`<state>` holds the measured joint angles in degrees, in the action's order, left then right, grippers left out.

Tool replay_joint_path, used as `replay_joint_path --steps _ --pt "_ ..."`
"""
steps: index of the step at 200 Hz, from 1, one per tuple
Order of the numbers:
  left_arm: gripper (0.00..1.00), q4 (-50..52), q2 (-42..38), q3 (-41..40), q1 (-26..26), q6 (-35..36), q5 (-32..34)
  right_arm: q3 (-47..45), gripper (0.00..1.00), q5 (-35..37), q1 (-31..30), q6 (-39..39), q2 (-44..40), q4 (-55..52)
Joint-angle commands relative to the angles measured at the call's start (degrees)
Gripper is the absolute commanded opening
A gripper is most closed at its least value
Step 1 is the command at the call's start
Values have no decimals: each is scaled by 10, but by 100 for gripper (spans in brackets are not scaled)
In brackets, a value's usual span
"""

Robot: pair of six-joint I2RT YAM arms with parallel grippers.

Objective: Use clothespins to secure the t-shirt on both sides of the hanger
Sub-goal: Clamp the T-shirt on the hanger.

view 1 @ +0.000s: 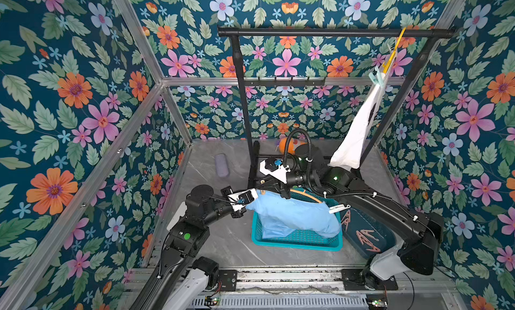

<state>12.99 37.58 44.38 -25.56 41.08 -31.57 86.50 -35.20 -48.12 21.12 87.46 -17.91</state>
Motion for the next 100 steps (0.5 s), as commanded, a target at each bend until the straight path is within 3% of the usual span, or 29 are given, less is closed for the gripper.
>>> replay_joint_path --steps 1,17,29,56,64,100 --pt "0 -186 -6 9 0 -22 -16 -5 0 92 6 -8 0 -99" --pt "0 -181 -5 7 0 -16 -13 0 0 105 6 -27 -5 -81" --pt "0 -172 -2 6 1 -9 -9 -2 30 120 5 -34 -13 -61" --pt "0 -153 4 3 0 6 2 -2 76 115 1 -39 -41 -23" --pt "0 -148 7 1 1 10 4 0 98 120 -2 -39 -49 -17" --pt "0 -141 17 2 0 16 5 15 100 114 -11 -45 -76 0"
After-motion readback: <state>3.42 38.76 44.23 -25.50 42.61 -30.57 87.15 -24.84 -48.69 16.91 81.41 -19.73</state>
